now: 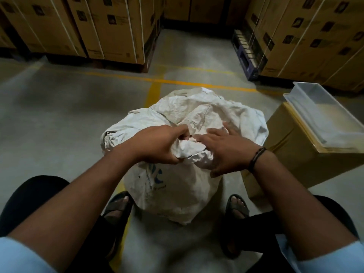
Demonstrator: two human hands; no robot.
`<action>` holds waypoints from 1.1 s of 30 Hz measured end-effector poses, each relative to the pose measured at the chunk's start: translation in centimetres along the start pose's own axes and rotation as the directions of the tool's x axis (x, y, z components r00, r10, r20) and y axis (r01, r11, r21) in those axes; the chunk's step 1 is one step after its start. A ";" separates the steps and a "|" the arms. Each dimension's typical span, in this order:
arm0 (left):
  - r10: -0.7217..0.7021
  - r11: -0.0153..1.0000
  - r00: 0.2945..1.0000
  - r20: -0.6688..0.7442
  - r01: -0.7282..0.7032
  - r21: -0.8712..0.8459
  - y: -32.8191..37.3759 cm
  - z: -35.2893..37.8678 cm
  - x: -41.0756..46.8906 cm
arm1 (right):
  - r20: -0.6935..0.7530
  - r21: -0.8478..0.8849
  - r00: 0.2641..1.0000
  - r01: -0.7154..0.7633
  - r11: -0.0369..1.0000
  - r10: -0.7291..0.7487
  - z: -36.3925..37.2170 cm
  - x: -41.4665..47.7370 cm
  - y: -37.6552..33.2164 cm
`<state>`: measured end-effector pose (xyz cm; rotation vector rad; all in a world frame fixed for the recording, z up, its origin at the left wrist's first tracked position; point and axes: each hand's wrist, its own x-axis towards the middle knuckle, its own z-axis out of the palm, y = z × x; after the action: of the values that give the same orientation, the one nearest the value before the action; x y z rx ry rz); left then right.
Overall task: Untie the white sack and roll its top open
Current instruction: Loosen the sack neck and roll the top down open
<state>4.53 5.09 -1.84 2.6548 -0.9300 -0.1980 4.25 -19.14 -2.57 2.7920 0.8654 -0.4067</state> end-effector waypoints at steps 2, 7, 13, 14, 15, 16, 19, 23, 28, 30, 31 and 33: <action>0.048 0.995 0.999 0.017 -0.049 0.081 0.2 0.2 -0.2 | 0.049 0.056 0.996 -0.072 0.996 0.070 0.4 0.0 1.0; 0.099 0.975 0.994 -0.053 -0.086 0.203 -0.6 -0.1 -0.8 | -0.096 0.213 0.994 -0.039 0.976 0.061 1.6 0.3 2.0; 0.331 0.919 0.898 -0.289 -0.238 0.314 -2.3 -0.9 -1.1 | -0.384 0.112 0.916 0.173 0.979 -0.118 1.8 -1.5 3.5; 0.336 0.921 0.889 -0.312 -0.240 0.307 -2.5 -0.8 -0.9 | -0.310 0.108 0.945 0.149 0.983 -0.109 2.0 -1.9 3.9; 0.336 0.923 0.884 -0.326 -0.240 0.301 -2.7 -0.6 -0.8 | -0.222 0.104 0.972 0.101 0.989 -0.076 2.5 -2.1 4.1; 0.344 0.922 0.878 -0.333 -0.248 0.299 -2.7 -0.3 -0.5 | -0.161 0.092 0.986 0.049 0.995 -0.033 3.3 -2.0 4.1; 0.349 0.917 0.883 -0.314 -0.253 0.309 -2.5 0.1 0.3 | -0.218 0.030 0.974 -0.054 0.998 0.059 5.3 -0.9 3.4; 0.131 0.968 0.947 -0.293 -0.059 0.243 -2.8 0.1 1.3 | -0.556 0.037 0.823 -0.121 0.992 0.121 6.6 0.1 3.4; -0.166 0.981 0.968 0.190 0.143 0.127 -0.8 -0.5 1.4 | -0.886 0.163 0.410 -0.162 0.973 0.217 5.3 0.6 2.7; -0.178 0.942 0.977 0.116 0.203 -0.266 0.3 0.0 1.4 | -0.918 0.215 0.319 -0.101 0.971 0.236 4.3 0.8 2.2; -0.183 0.907 0.979 0.092 0.204 -0.368 0.7 0.3 1.6 | -0.919 0.249 0.299 -0.065 0.966 0.257 4.1 1.0 1.9; -0.204 0.864 0.975 0.083 0.220 -0.454 1.4 0.7 2.0 | -0.905 0.318 0.289 -0.026 0.948 0.312 3.8 1.3 1.4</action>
<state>5.13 2.58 -2.06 2.3016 -0.5108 -0.4550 5.37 -20.59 -6.45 3.1386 0.6142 1.5085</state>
